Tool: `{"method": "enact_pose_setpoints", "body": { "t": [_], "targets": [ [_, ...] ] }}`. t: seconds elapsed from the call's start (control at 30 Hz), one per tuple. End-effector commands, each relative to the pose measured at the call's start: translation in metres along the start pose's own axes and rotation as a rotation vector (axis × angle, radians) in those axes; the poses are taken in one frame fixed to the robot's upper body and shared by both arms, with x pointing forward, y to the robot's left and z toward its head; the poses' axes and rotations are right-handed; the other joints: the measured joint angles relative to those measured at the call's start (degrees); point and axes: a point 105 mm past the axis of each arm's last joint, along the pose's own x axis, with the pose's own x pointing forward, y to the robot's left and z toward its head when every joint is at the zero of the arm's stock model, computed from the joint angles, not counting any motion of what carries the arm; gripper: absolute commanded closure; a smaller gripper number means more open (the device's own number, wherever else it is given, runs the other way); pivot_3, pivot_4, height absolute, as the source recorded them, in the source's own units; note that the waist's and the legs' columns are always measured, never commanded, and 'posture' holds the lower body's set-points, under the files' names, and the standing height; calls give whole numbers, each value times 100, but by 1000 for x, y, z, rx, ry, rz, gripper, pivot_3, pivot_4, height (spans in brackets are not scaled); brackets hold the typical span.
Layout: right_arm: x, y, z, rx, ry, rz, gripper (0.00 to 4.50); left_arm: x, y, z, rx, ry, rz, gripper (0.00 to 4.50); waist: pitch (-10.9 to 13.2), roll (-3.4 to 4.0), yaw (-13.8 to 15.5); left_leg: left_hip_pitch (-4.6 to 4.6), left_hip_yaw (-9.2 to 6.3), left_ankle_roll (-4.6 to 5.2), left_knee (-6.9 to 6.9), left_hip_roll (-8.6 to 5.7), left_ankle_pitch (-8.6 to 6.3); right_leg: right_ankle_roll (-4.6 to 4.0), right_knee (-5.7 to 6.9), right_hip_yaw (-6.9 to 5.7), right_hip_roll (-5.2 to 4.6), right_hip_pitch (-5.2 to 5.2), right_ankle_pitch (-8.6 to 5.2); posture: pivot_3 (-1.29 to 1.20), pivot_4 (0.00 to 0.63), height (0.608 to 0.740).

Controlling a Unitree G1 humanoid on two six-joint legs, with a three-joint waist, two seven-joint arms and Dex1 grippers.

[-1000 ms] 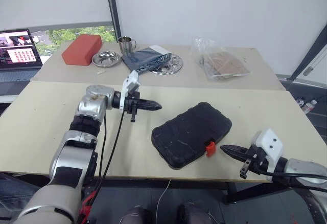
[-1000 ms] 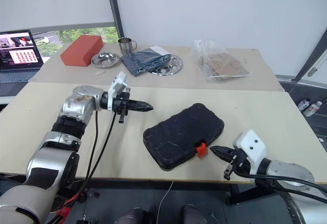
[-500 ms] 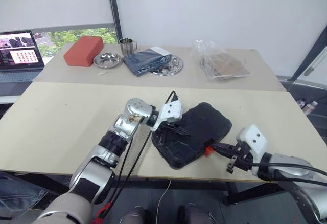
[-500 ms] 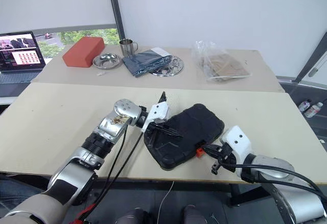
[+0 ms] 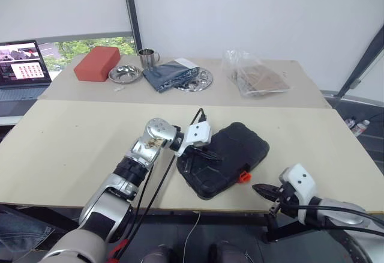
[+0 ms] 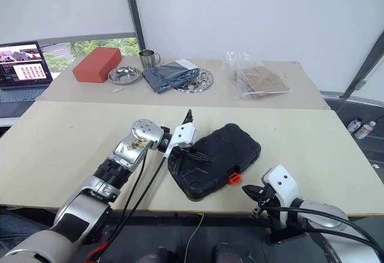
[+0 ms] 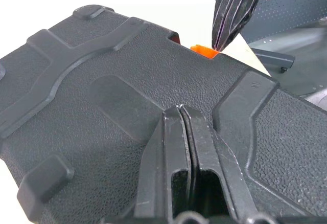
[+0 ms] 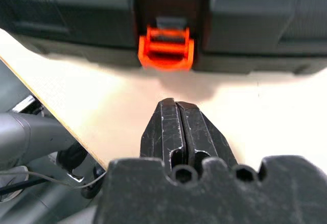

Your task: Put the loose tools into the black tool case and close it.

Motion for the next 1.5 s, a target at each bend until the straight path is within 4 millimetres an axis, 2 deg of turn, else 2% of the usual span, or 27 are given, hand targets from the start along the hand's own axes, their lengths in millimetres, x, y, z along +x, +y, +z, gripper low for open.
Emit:
{"method": "enact_pose_setpoints", "body": {
  "t": [0.03,0.13,0.3,0.37,0.43,0.53,0.67,0.9,1.2,1.37,1.5],
  "targets": [
    [11,-8,9,-37,-43,-30,4500,7,-12,-23,-16,92,-52,4418,-1,3,-2,-1,0,1,0,-1,-1,0,0,1,-1,-1,0,0,150,736],
    [19,-11,16,-43,-64,-36,4500,8,-12,-24,-4,100,-58,4418,-3,4,2,-1,0,4,0,-2,-2,-2,-1,1,-4,0,1,0,150,736],
    [23,-8,48,-87,-151,-26,4500,10,-16,-42,142,205,-80,4418,-4,4,-8,-3,0,6,0,-1,-4,-15,-3,0,-5,-1,8,0,150,736],
    [20,-2,58,-105,-173,9,4500,10,-19,-55,225,269,-99,4418,-10,5,-29,-1,0,8,0,-1,-5,-17,-3,1,-11,2,11,0,150,736],
    [18,8,65,-115,-188,57,4500,10,-19,-61,225,281,-100,4418,-25,20,-21,5,-2,16,-1,0,-11,-12,-3,-1,-23,7,9,0,150,736],
    [19,9,69,-111,-198,59,4500,12,-17,-61,204,266,-93,4418,-43,32,-36,20,-2,52,-1,1,-32,-10,-3,-1,-37,17,14,0,150,736],
    [23,5,70,-99,-196,44,4500,14,-15,-57,179,233,-79,4418,-45,36,-53,50,-3,42,-1,10,-37,-16,-5,-2,-35,45,11,0,150,736],
    [22,3,72,-119,-200,35,4500,11,-18,-58,171,229,-84,4418,-47,38,-52,48,-6,48,-5,10,-34,-6,-6,-2,-33,44,17,0,150,736],
    [18,-13,74,-206,-177,-2,4500,10,-21,-57,127,218,-89,4418,-47,38,-64,36,-6,47,-9,12,-34,-7,-12,-2,-31,31,16,0,150,736],
    [19,-11,78,-212,-190,7,4500,8,-20,-59,118,226,-80,4418,-48,36,-66,34,-8,46,-13,15,-35,-8,-19,-2,-27,30,16,0,150,736],
    [5,-8,78,-166,-192,34,4500,-7,-7,-48,-12,150,2,4418,-48,36,-74,30,-8,46,-14,17,-35,-8,-21,-1,-27,24,16,0,150,736]
  ]
}}
